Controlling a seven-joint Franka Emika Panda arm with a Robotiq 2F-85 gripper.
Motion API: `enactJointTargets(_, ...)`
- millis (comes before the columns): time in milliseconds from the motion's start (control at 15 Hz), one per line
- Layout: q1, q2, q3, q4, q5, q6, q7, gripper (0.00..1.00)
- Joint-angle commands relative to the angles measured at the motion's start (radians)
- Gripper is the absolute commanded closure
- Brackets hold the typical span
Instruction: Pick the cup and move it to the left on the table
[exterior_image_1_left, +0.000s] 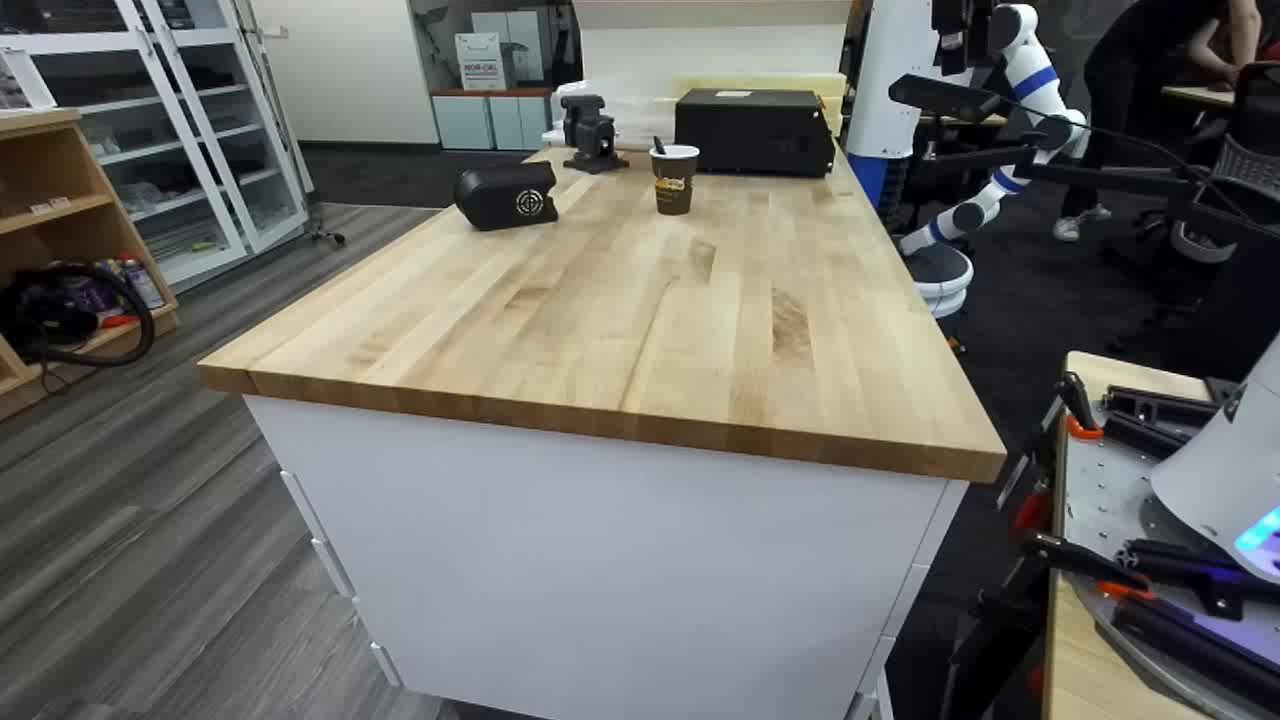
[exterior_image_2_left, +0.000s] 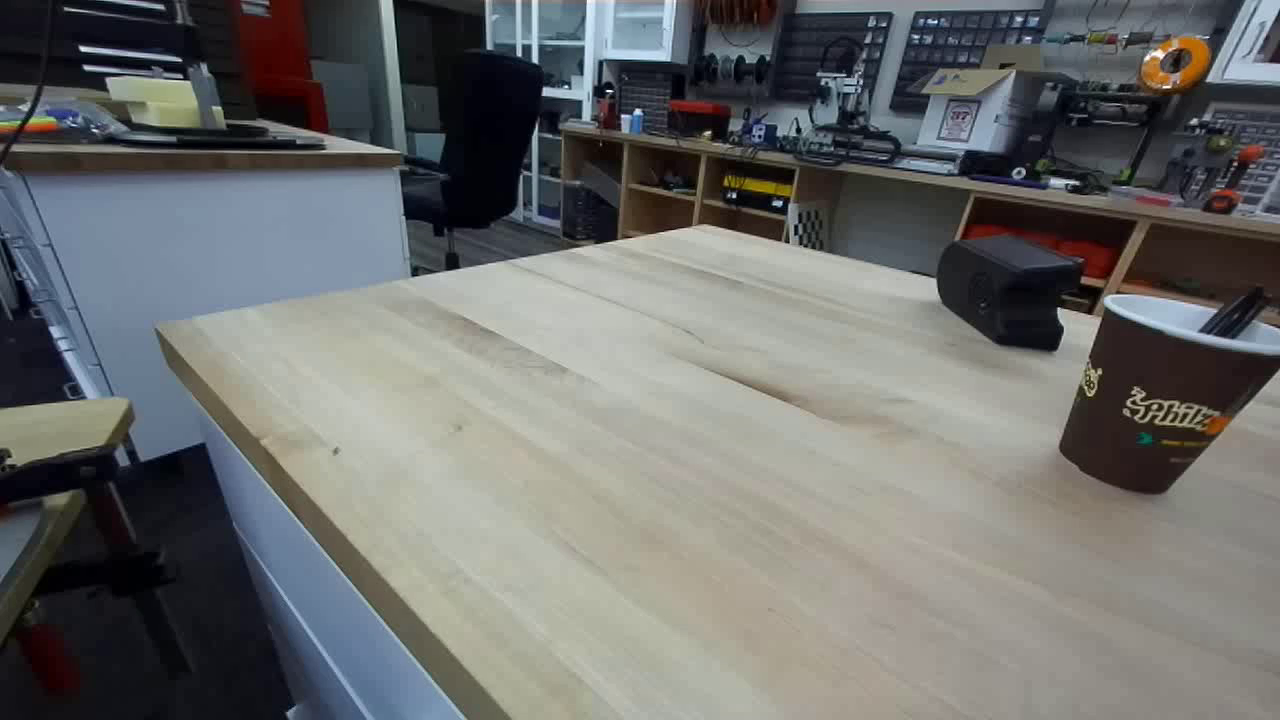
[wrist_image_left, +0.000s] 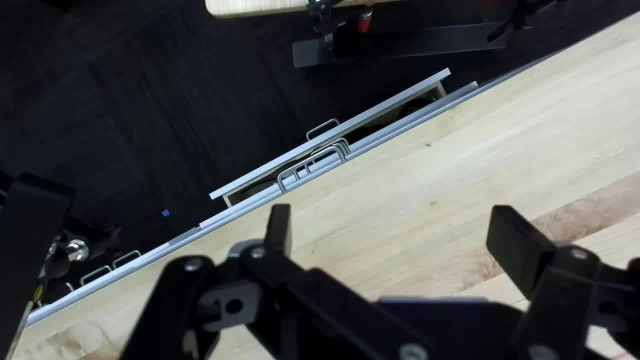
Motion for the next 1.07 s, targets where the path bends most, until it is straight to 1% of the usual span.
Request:
enactJointTargets(0,0.006,0.000,-0.005,0.002,-0.001,-0.002,0.002,0.00)
enactJointTargets(600,0.006,0.000,-0.005,0.002,-0.001,-0.002,0.002,0.00)
enactJointTargets(867,-0.009,0.013,-0.013,0.036,-0.069,-0.004,-0.016,0.00)
enactJointTargets(1000,-0.015,0.027,-0.027,0.076,-0.116,-0.018,-0.041,0.00)
